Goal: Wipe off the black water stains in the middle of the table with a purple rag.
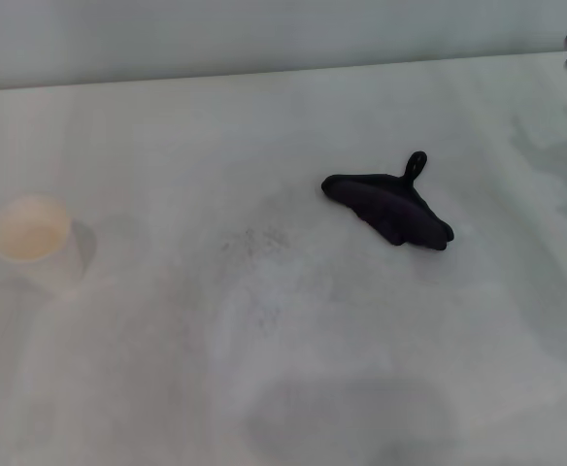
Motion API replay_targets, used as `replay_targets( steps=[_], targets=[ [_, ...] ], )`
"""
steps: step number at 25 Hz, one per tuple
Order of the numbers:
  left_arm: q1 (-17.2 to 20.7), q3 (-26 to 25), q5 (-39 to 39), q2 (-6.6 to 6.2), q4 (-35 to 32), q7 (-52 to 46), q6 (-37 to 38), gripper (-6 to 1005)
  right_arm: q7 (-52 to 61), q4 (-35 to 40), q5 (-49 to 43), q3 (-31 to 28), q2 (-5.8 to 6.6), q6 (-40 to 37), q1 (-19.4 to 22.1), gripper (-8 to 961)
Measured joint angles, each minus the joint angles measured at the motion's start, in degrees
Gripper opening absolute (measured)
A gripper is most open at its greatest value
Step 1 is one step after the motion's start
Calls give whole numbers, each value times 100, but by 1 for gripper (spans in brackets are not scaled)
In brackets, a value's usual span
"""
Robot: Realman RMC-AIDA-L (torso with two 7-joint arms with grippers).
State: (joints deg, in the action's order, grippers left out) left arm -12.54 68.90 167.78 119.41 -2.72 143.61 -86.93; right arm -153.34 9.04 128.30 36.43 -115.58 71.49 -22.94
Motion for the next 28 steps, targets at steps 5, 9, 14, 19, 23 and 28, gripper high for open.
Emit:
replay_targets(
  steps=[5,9,14,19,23,28],
  targets=[
    [-77,1,0,6,1,26,156,888,-883,-324,7,17,-39,-1089,-182,865],
    [-99,1,0,-4,-11,40,242,888,-809,-358,11,-7,-30,-1227,-216,865],
    [-100,1,0,10,-20,20,285,888,-737,-349,29,-17,-18,-1231,-219,865],
    [-146,0,0,17,4,10,363,888,-715,-355,36,-25,-19,-1235,-244,865],
    [-222,3,0,23,6,9,473,888,-716,-371,40,-27,-24,-1235,-266,865],
    [-305,15,0,22,9,9,582,888,-695,-385,41,-31,-16,-1361,-251,865]
  ],
)
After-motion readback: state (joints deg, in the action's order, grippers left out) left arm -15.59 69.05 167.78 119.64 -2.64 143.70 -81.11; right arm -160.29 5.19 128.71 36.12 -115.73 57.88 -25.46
